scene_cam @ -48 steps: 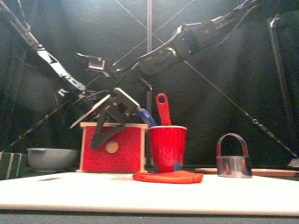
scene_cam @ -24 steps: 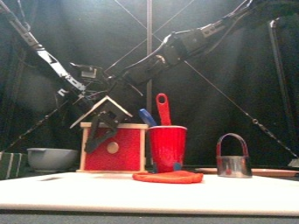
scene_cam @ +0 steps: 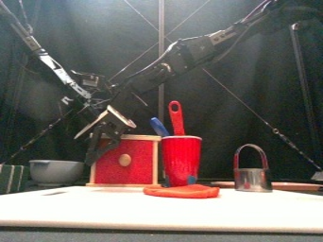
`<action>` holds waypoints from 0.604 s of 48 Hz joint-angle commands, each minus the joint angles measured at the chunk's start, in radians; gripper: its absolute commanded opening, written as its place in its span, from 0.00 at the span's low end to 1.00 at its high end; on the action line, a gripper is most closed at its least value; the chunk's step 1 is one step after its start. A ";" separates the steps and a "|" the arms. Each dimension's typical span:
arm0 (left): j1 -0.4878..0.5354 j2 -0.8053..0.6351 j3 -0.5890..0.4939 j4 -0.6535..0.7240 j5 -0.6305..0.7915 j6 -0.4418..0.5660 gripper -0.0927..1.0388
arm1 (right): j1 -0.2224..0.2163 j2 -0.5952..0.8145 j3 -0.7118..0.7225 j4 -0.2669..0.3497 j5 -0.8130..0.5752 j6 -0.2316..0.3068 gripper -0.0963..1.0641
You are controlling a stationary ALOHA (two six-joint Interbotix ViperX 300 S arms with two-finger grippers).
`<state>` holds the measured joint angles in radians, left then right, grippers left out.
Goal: Get the cutter from the drawer then cut the dough then place the extra dough in the bowl
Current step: Shut the drawer
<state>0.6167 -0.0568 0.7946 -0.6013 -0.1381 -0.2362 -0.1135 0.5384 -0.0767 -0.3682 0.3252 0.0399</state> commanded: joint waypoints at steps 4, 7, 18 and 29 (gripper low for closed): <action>0.011 -0.020 -0.006 0.003 0.002 0.003 0.38 | -0.018 -0.028 -0.037 -0.003 -0.003 -0.002 0.41; 0.011 -0.021 -0.005 0.005 0.002 0.003 0.38 | -0.018 -0.029 -0.041 -0.003 -0.002 -0.002 0.41; 0.025 -0.058 0.006 0.017 -0.012 0.006 0.38 | 0.028 -0.038 -0.064 0.006 0.003 -0.002 0.41; 0.029 -0.135 0.052 0.041 -0.058 0.006 0.38 | 0.110 -0.051 -0.091 0.021 0.000 0.002 0.41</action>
